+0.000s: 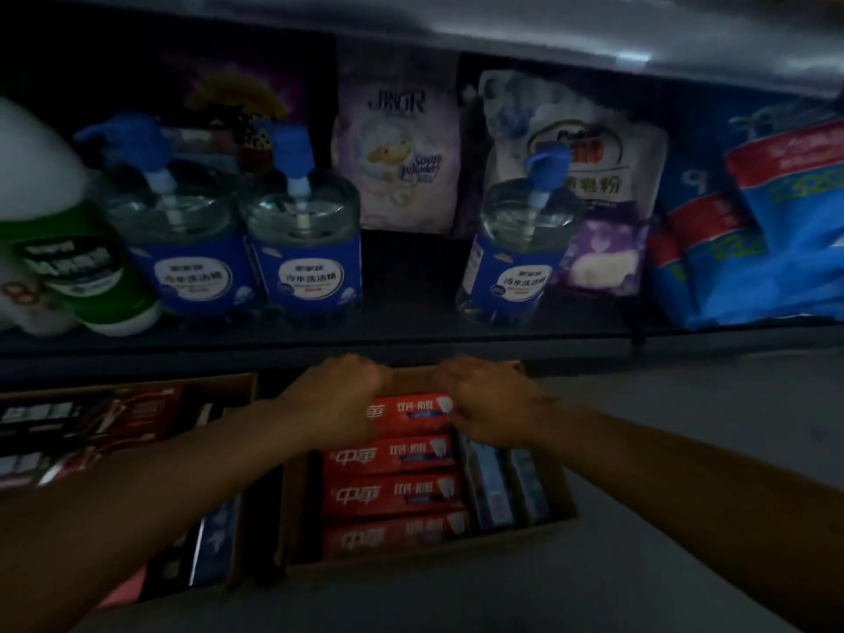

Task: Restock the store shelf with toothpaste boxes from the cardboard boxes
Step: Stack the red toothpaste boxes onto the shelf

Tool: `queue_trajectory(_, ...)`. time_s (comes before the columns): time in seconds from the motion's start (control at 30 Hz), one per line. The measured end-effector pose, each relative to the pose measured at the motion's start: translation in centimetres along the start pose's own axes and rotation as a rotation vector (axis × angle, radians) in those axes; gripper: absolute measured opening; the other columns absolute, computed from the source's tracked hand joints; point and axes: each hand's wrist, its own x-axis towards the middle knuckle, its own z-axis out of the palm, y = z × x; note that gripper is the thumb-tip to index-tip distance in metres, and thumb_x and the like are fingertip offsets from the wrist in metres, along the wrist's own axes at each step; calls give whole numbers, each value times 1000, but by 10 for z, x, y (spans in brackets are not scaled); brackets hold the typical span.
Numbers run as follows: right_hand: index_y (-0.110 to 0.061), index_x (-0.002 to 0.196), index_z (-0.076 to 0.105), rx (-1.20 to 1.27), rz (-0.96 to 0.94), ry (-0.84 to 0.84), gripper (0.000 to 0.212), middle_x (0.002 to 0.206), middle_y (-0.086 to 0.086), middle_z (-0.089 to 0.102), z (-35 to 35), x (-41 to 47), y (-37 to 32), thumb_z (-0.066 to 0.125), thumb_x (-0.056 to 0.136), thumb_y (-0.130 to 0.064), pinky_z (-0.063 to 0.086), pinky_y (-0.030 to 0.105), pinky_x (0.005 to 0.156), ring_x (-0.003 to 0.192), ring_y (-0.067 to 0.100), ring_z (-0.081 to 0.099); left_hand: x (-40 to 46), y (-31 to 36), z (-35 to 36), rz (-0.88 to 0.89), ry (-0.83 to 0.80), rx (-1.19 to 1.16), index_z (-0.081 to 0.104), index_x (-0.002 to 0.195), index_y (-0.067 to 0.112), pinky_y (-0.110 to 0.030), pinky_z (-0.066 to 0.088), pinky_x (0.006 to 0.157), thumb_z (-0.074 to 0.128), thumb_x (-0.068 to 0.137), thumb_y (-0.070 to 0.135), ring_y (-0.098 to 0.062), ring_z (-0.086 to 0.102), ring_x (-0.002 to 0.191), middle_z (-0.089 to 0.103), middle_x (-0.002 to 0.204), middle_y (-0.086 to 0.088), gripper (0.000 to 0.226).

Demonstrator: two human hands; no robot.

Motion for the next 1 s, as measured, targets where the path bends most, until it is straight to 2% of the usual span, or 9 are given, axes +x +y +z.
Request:
queue_trajectory(0.07,-21,142,37,32,22,-34,54,141,2,45,25,9,2,54,92,-34,36,37,108,127,18,44,3,-11,16,-30,-2,-26,59,96,27,-35,57,72,70,78,32,-8,61,81,62,96,8,21)
queue_trajectory(0.13,-21,144,34,52,43,-67,56,145,3,42,44,18,4,53,93,-34,33,40,112,131,19,41,5,-19,26,-38,2,-43,60,95,26,-33,57,71,70,79,32,-7,61,80,64,96,8,20)
queue_trajectory(0.3,-18,134,45,4,89,-84,43,137,3,49,73,41,12,53,94,-33,40,38,106,124,19,48,8,-29,39,-42,10,-98,62,100,24,-29,54,78,69,80,32,-7,61,88,64,101,8,23)
queue_trajectory(0.47,-16,136,41,-30,127,-187,56,138,5,47,90,51,13,62,89,-36,43,39,102,125,21,46,9,-37,43,-81,14,-146,63,102,22,-28,54,77,72,78,30,-8,61,89,65,101,7,27)
queue_trajectory(0.57,-16,136,40,-19,159,-176,58,137,7,46,93,54,11,64,87,-34,44,39,100,123,22,47,8,-40,45,-87,18,-135,64,103,21,-31,55,78,73,76,29,-10,61,91,65,101,5,29)
queue_trajectory(0.83,-21,132,48,-26,196,-183,59,135,3,42,103,52,1,67,81,-45,35,38,108,124,20,40,6,-38,40,-89,24,-154,63,94,21,-31,55,73,72,76,30,-7,60,80,64,92,7,22)
queue_trajectory(1.0,-16,136,38,21,237,-241,65,137,7,43,97,55,-4,70,82,-36,41,37,99,122,22,47,4,-38,35,-94,6,-163,63,102,20,-32,56,76,74,77,32,-8,62,82,65,95,6,30)
